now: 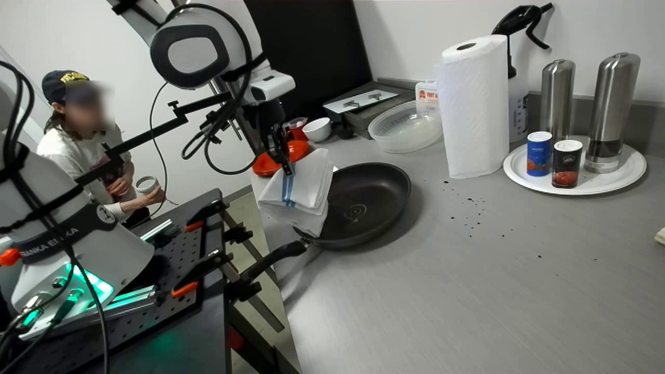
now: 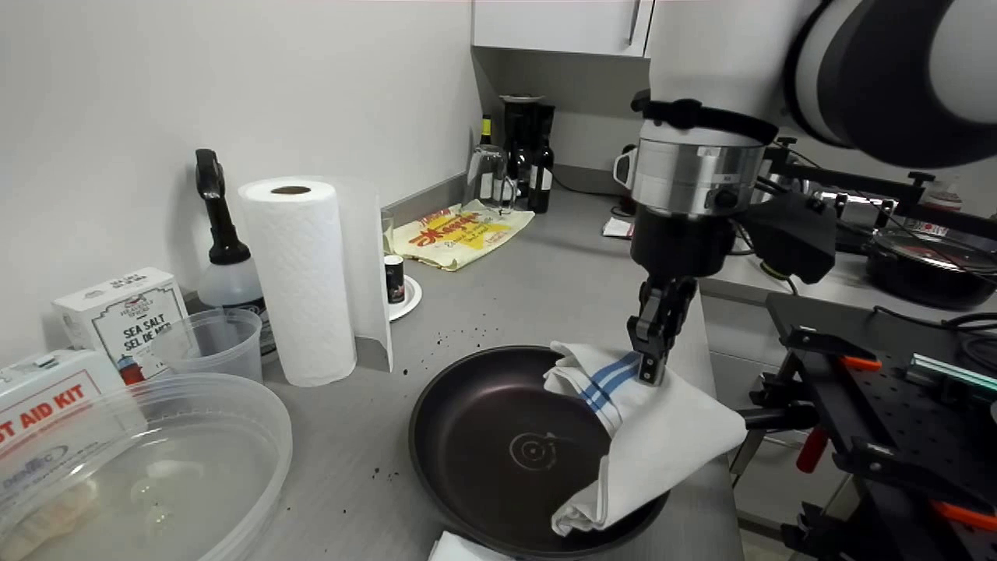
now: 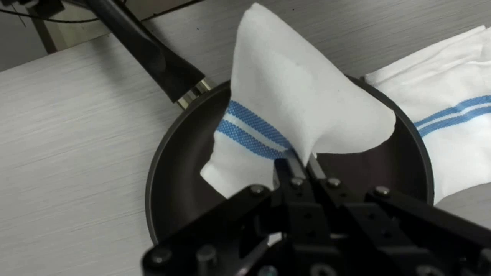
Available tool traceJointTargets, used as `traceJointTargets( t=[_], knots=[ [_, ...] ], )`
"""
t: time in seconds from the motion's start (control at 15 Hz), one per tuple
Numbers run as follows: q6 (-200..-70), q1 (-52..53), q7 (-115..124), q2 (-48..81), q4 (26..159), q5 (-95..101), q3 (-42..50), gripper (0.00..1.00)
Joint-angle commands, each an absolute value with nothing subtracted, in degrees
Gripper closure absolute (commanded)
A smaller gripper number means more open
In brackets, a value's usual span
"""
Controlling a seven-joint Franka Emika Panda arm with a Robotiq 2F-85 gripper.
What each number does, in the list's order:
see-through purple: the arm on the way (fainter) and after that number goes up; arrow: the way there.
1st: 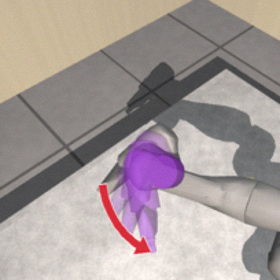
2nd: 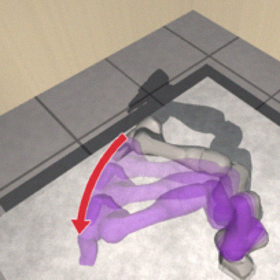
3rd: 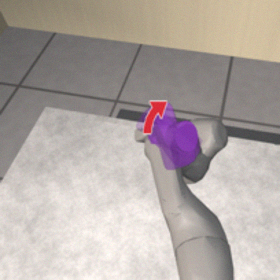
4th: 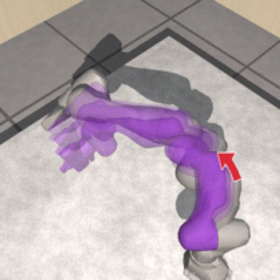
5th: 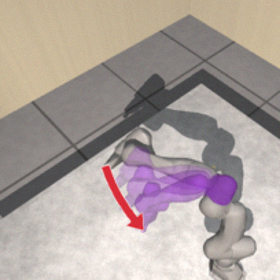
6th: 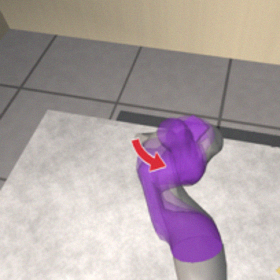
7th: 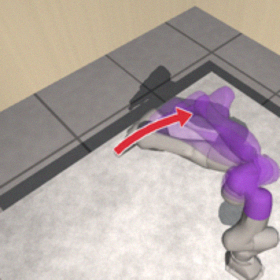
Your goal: Pick up the cloth from the counter and wipe the pan
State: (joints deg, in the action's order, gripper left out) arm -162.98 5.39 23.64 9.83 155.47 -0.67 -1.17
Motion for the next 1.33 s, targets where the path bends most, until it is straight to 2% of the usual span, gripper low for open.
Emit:
traceJointTargets(
  t=[0.0,0.6,1.27],
  knots=[
    [-164.3,5.0,20.1,16.2,152.2,-8.1,-4.7,0.99],
    [-164.3,6.0,17.6,29.4,142.0,-13.6,-10.9,0.99],
    [-163.9,6.1,16.0,40.1,131.7,-12.1,-8.4,0.99]
  ],
)
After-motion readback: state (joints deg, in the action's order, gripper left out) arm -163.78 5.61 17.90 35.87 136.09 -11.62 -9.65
